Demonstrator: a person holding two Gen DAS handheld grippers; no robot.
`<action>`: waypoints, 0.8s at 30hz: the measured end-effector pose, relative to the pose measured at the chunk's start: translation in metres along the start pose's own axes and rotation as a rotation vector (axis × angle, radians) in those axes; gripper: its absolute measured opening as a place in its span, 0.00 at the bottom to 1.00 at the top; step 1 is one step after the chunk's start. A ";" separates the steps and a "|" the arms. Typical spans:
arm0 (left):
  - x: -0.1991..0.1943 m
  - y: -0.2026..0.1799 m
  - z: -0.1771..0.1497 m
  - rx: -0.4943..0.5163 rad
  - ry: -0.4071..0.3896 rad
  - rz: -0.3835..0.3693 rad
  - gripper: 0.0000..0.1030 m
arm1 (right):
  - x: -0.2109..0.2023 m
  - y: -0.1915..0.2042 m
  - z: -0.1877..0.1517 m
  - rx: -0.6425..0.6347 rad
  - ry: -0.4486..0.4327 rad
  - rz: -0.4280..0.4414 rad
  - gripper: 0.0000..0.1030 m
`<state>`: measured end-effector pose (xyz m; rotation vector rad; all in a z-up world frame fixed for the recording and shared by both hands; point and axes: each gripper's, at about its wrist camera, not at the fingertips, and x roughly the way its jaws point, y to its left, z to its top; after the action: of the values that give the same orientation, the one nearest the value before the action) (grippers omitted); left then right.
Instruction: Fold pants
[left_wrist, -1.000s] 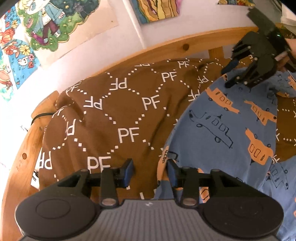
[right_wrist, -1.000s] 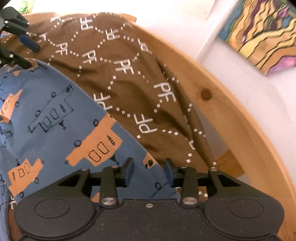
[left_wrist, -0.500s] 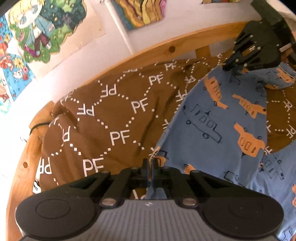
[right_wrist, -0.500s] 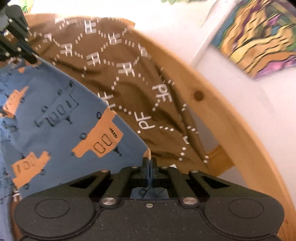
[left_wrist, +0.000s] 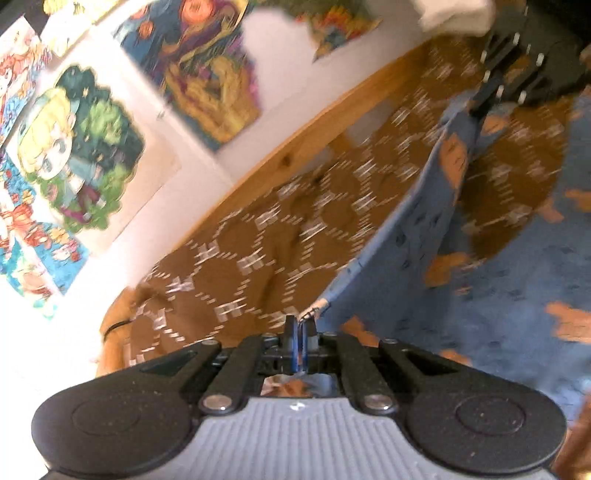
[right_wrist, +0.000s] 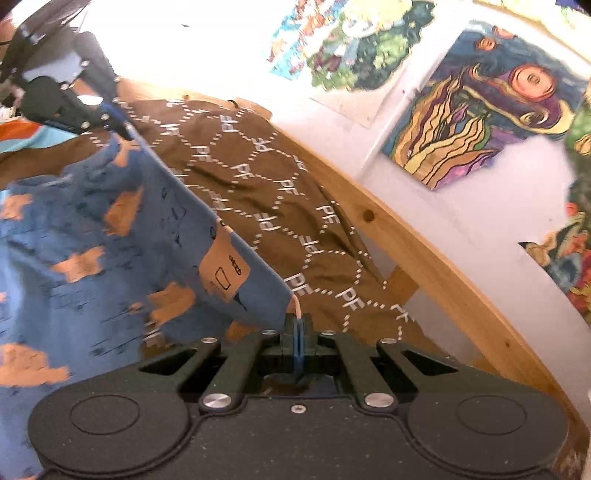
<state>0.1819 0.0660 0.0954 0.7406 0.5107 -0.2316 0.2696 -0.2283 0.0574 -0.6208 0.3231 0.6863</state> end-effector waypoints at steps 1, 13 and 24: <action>-0.008 -0.004 -0.004 -0.006 -0.021 -0.021 0.02 | -0.011 0.010 -0.005 0.012 -0.008 -0.003 0.00; -0.038 -0.093 -0.056 0.357 -0.038 -0.017 0.02 | -0.068 0.123 -0.069 0.070 0.023 0.003 0.00; -0.048 -0.115 -0.094 0.511 0.022 -0.027 0.02 | -0.077 0.168 -0.078 0.047 0.035 0.049 0.00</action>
<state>0.0634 0.0495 -0.0058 1.2344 0.4875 -0.3867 0.0939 -0.2138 -0.0382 -0.5827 0.3870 0.7134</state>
